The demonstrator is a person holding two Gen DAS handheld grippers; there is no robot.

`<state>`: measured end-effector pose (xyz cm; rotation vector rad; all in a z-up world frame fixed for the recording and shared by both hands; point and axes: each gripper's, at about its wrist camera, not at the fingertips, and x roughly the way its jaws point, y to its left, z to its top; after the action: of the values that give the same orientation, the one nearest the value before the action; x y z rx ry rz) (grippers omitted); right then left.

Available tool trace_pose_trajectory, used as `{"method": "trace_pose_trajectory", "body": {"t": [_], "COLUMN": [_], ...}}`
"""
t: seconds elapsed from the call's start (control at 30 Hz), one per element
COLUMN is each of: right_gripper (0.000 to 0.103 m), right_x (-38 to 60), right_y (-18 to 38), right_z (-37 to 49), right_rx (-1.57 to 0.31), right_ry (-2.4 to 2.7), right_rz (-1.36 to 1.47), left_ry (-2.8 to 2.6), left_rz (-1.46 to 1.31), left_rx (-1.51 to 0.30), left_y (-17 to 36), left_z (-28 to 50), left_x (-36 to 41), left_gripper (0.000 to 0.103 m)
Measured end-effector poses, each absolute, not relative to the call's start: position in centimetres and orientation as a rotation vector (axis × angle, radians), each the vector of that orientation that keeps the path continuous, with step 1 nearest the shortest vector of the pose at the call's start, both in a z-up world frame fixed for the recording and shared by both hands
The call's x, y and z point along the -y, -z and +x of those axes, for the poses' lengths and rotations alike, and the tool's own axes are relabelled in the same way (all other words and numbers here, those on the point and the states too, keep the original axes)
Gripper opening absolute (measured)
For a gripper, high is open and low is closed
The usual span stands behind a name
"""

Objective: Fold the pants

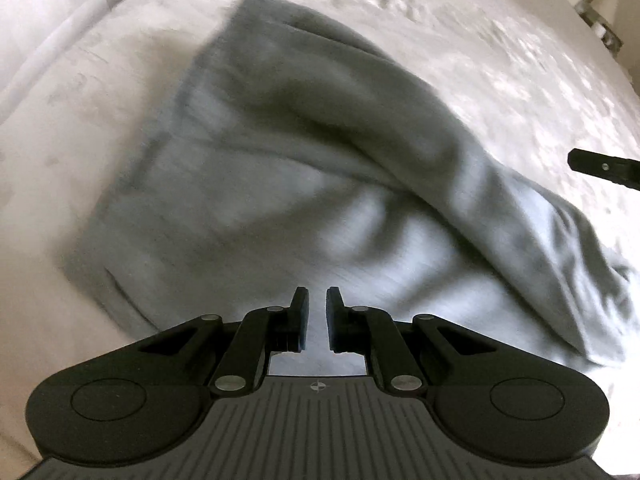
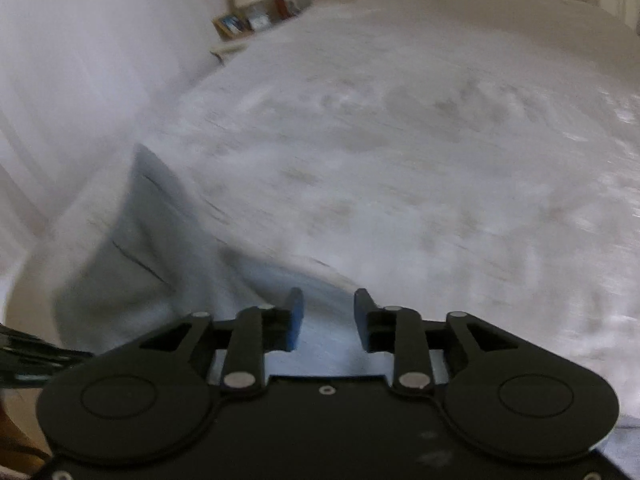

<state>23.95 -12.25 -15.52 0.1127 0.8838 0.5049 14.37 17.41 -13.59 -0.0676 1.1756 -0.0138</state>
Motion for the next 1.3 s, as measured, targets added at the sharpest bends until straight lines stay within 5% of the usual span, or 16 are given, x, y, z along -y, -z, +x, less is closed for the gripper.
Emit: {"method": "trace_pose_trajectory", "body": {"t": [0.4,0.87,0.9,0.97,1.17,1.3], "right_gripper": [0.040,0.044,0.040,0.010,0.010,0.010], "right_x": [-4.2,-8.4,-8.6,-8.5,-9.8,-11.9], "right_y": [14.5,17.4,17.4,16.3,10.5,11.8], "right_z": [28.1,33.1,33.0,31.6,22.1,15.2], "right_rx": [-0.902,-1.030,-1.035,-1.013,-0.851,-0.862], "right_ry": [-0.588,-0.685,-0.705,-0.747,-0.887,-0.972], "right_rz": [0.019,-0.041,-0.036,-0.030,-0.171,-0.284], "left_ry": [0.035,0.091,0.090,0.083,-0.040,-0.158], "left_rz": [-0.073,-0.099,-0.106,-0.136,-0.216,-0.264], "left_rx": [-1.185,-1.240,-1.239,-1.233,-1.191,-1.162], "left_y": [16.2,20.2,20.2,20.0,18.1,16.9], "left_z": [24.5,26.1,26.0,26.2,24.1,22.0], "left_x": [-25.5,-28.2,-28.4,-29.2,-33.4,-37.2], "left_gripper": [0.010,0.010,0.010,0.009,0.010,0.010]}}
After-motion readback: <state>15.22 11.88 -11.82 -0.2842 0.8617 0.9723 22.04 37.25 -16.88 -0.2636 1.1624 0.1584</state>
